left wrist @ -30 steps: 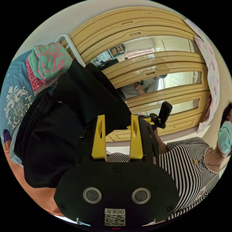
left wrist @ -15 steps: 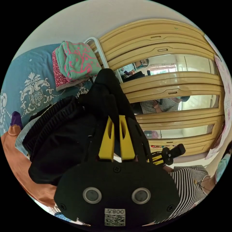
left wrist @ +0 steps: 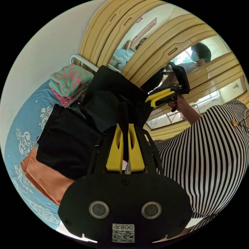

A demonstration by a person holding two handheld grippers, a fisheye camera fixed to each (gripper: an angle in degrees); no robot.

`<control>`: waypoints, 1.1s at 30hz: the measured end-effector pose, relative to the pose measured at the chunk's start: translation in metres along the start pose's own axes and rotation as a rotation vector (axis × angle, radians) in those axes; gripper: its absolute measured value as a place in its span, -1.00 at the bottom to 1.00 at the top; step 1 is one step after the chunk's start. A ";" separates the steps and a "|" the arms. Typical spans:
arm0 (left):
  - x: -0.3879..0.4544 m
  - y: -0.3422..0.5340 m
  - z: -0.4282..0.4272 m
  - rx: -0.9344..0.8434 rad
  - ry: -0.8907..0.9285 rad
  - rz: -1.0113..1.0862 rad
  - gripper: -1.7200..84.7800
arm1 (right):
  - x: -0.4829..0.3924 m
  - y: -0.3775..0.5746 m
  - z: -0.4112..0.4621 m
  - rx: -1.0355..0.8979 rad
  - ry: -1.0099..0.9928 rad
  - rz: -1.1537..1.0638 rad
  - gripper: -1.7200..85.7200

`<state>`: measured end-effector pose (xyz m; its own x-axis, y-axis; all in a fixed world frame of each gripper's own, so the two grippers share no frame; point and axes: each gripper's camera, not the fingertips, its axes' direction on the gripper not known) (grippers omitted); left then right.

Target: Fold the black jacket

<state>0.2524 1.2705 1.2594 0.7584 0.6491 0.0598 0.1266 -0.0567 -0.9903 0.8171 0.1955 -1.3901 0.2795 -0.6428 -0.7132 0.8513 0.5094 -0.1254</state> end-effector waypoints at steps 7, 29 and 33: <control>0.039 0.027 -0.007 0.042 0.009 -0.047 -0.88 | 0.040 -0.075 -0.054 0.091 -0.142 -0.132 -0.85; 0.172 0.144 -0.049 0.037 0.092 0.195 -0.89 | 0.119 -0.339 0.158 -0.219 0.144 0.255 -0.71; 0.194 0.162 -0.064 0.025 0.076 0.233 -0.89 | 0.152 -0.328 0.167 -0.257 0.102 0.331 -0.86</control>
<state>0.4612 1.3391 1.1191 0.8114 0.5616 -0.1619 -0.0722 -0.1786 -0.9813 0.6542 -0.1644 -1.3420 0.4626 -0.3672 -0.8069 0.5814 0.8128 -0.0365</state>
